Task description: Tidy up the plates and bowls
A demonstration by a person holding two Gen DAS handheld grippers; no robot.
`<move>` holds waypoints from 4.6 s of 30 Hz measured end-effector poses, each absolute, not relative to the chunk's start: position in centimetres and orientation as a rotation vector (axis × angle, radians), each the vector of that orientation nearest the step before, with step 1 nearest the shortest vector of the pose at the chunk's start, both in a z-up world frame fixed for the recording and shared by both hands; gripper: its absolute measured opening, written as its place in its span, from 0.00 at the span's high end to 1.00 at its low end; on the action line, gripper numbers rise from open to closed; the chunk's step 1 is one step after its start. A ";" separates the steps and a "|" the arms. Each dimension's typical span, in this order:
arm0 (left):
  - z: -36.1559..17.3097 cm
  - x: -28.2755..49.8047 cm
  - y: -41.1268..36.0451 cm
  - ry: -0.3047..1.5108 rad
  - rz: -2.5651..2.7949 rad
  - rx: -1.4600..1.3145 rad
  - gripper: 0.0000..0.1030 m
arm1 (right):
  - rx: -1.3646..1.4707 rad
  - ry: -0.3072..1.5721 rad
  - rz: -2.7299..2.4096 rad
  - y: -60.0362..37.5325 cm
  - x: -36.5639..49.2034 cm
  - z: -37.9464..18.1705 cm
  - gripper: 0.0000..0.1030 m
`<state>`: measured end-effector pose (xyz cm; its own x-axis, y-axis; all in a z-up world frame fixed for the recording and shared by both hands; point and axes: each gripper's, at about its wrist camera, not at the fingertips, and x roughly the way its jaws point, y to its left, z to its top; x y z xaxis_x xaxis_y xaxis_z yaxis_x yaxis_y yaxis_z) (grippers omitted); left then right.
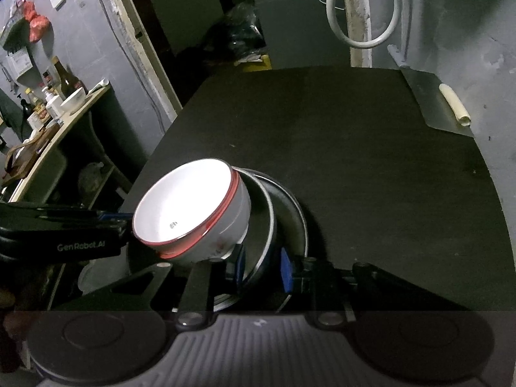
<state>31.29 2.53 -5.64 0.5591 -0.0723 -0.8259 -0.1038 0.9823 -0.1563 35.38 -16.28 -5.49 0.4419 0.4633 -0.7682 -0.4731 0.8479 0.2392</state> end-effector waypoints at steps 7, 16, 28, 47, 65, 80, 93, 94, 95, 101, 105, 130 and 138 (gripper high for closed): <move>-5.2 30.6 2.6 0.954 0.079 -0.157 0.57 | 0.001 0.927 0.575 -17.0 35.1 -5.2 0.73; -4.1 29.7 2.9 0.914 0.123 -0.155 0.39 | 0.013 0.901 0.561 -17.9 34.7 -4.8 0.70; -2.7 28.1 2.1 0.876 0.152 -0.140 0.25 | 0.034 0.862 0.581 -18.6 33.6 -3.8 0.56; 0.3 24.4 1.6 0.780 0.203 -0.163 0.01 | 0.104 0.769 0.572 -20.2 31.6 -2.0 0.18; 1.1 20.6 1.1 0.662 0.226 -0.205 0.01 | 0.177 0.679 0.517 -22.2 29.1 -1.9 0.00; 0.8 18.6 2.4 0.661 0.159 -0.150 0.01 | 0.184 0.626 0.376 -20.7 25.2 -1.0 0.00; 0.1 16.0 3.7 0.668 0.067 -0.141 0.01 | 0.155 0.616 0.238 -19.5 21.1 -0.5 0.00; 0.1 15.8 3.7 0.669 0.062 -0.137 0.01 | 0.153 0.613 0.231 -19.5 20.7 -0.5 0.00; 0.2 15.5 3.8 0.668 0.058 -0.131 0.01 | 0.152 0.609 0.224 -19.4 20.3 -0.4 0.00; 0.6 13.7 4.0 0.641 0.044 -0.102 0.01 | 0.142 0.595 0.182 -18.9 18.1 0.3 0.00; 0.4 12.5 4.5 0.626 0.043 -0.112 0.01 | 0.136 0.564 0.158 -18.7 16.3 0.5 0.00; 0.2 8.0 5.4 0.611 0.058 -0.138 0.01 | 0.118 0.511 0.159 -18.5 11.1 0.6 0.00; -0.3 6.5 6.1 0.621 0.062 -0.126 0.01 | 0.110 0.528 0.157 -18.1 10.3 0.4 0.00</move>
<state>6.49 6.13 -0.25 0.8119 0.0202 -0.5834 -0.0959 0.9904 -0.0991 10.27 -18.12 0.38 0.8525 0.1771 -0.4919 -0.1205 0.9821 0.1448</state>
